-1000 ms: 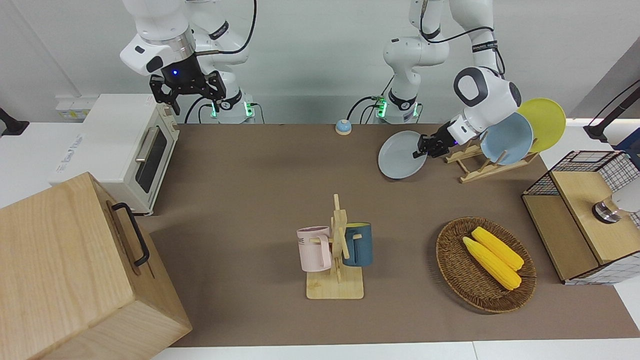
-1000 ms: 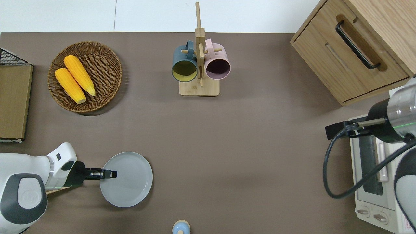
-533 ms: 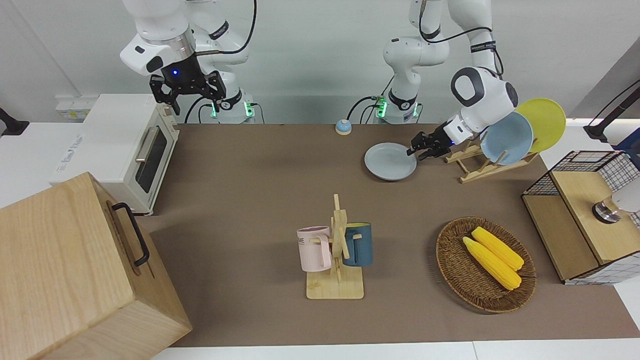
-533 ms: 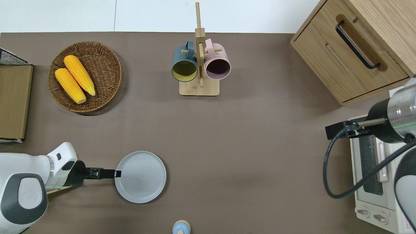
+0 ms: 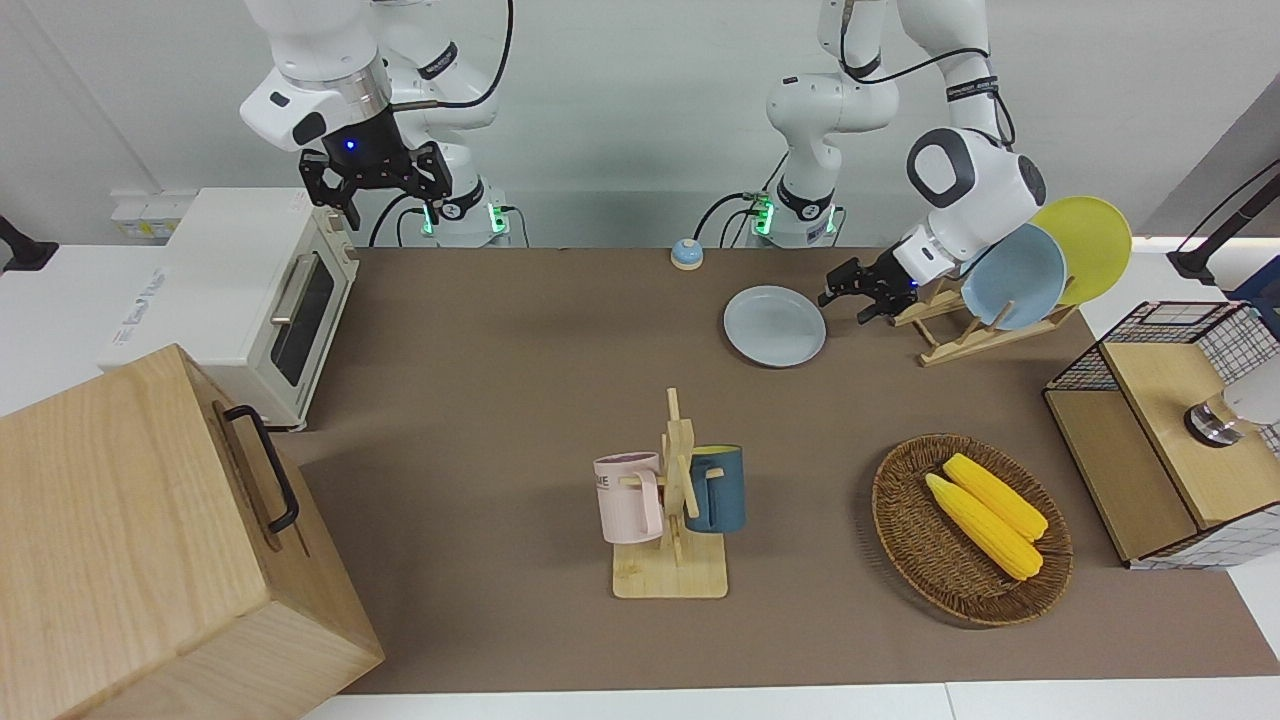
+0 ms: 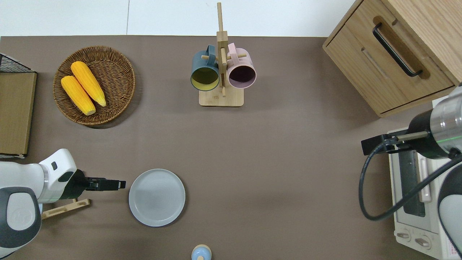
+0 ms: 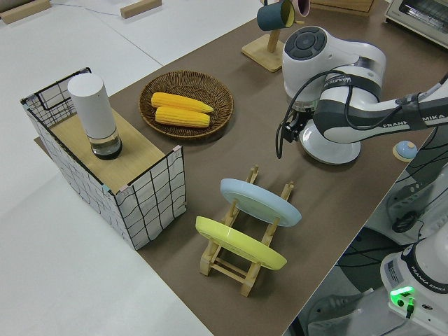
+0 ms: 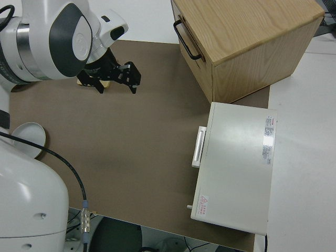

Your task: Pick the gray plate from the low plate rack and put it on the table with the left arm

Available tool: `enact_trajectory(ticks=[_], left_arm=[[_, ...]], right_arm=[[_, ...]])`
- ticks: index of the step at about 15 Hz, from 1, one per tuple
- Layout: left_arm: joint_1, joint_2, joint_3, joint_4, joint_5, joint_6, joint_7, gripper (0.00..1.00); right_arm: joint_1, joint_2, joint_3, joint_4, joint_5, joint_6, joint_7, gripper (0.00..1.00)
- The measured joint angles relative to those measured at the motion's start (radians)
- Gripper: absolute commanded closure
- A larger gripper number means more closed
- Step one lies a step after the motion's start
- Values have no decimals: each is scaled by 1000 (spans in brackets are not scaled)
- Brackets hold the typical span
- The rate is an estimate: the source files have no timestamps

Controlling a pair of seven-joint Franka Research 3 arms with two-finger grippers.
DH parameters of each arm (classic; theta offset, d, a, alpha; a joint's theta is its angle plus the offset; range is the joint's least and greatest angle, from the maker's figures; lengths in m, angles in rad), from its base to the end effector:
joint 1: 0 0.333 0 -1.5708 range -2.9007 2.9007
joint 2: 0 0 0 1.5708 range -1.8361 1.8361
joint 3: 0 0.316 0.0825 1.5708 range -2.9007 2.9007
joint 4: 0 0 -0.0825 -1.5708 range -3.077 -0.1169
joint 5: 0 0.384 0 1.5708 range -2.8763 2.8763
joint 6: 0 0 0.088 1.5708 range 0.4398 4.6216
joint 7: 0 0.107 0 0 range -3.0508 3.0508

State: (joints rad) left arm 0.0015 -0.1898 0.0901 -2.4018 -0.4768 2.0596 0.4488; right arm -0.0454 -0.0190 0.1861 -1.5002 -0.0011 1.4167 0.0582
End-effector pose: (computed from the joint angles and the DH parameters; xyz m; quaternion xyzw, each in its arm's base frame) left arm 0.4531 0.0172 0.3810 0.9741 -0.0487 -0.0174 0.2202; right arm 0.5272 0.0757 0.6544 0.9986 0.0411 -0.0320 0.0055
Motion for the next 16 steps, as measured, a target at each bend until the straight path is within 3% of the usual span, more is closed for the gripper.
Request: enact_trajectory(ticks=[7,10,16], left_arm=[[-1,-11,-5,216,200,-98,-216,7],[-2,-12,-31,318,268,-132,-307,7],[-8,-1,-45,502,339,-230,-399,7]], right_arm=[[0,0,0,0,0,0,0,13],[0,0,0,0,0,0,0,13],[0,0,0,0,0,0,0,11]])
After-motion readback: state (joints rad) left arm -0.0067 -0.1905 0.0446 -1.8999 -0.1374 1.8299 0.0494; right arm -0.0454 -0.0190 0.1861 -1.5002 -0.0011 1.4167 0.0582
